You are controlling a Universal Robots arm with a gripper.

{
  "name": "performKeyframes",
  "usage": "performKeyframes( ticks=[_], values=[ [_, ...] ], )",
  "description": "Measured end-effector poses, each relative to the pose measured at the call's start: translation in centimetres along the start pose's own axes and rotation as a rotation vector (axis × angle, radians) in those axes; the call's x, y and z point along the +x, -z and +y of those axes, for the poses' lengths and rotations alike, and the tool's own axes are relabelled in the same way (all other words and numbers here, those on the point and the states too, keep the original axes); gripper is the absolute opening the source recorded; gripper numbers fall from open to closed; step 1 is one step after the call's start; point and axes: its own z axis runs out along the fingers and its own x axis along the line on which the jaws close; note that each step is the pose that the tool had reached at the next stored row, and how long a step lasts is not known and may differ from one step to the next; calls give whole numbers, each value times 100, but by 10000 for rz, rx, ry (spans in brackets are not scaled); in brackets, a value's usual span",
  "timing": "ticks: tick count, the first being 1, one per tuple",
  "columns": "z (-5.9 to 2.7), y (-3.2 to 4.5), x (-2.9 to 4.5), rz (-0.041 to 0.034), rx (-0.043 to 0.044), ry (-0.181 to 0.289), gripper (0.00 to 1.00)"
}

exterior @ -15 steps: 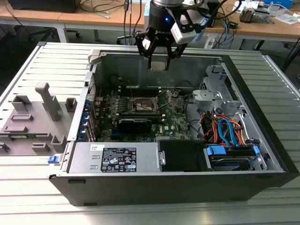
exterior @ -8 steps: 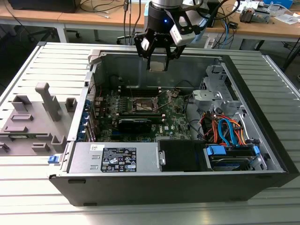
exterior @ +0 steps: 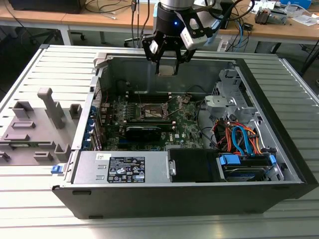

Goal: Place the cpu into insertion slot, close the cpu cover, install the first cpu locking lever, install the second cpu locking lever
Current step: 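Place the cpu into insertion slot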

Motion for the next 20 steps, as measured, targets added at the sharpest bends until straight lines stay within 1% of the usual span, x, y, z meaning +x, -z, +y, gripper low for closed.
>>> performKeyframes(
  ticks=[3, 5, 20],
  values=[
    [0, -4, 0, 0, -1, 0, 55],
    [-7, -248, -4, 0, -1, 0, 55],
    [-8, -282, -5, 0, 0, 0, 55]
  ],
)
